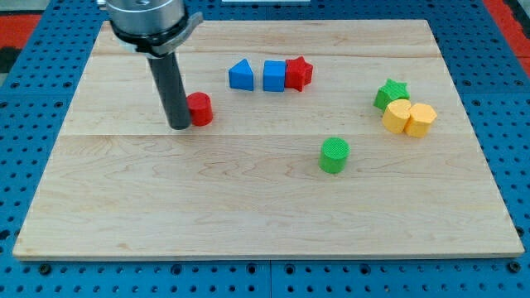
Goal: Slide red circle below blue cube
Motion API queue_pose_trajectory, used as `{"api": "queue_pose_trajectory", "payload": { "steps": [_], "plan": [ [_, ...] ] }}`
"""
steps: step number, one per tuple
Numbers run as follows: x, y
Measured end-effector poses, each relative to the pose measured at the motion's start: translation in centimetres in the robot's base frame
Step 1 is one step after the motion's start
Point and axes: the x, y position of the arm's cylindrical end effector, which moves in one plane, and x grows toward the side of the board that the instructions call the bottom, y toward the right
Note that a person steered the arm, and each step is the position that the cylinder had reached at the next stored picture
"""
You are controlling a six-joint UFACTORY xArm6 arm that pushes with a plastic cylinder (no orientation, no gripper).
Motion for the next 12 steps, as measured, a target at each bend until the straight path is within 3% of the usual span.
{"api": "queue_pose_trajectory", "payload": {
  "steps": [2,3,5,7,8,9,10,12],
  "plan": [
    [-1.0,3.1],
    [-1.0,-1.5],
    [-2.1,6.9],
    [-2.5,10.2],
    [0.7,7.0],
    [0.2,4.8],
    [-3.7,3.6],
    [-4.1,3.8]
  ]
}}
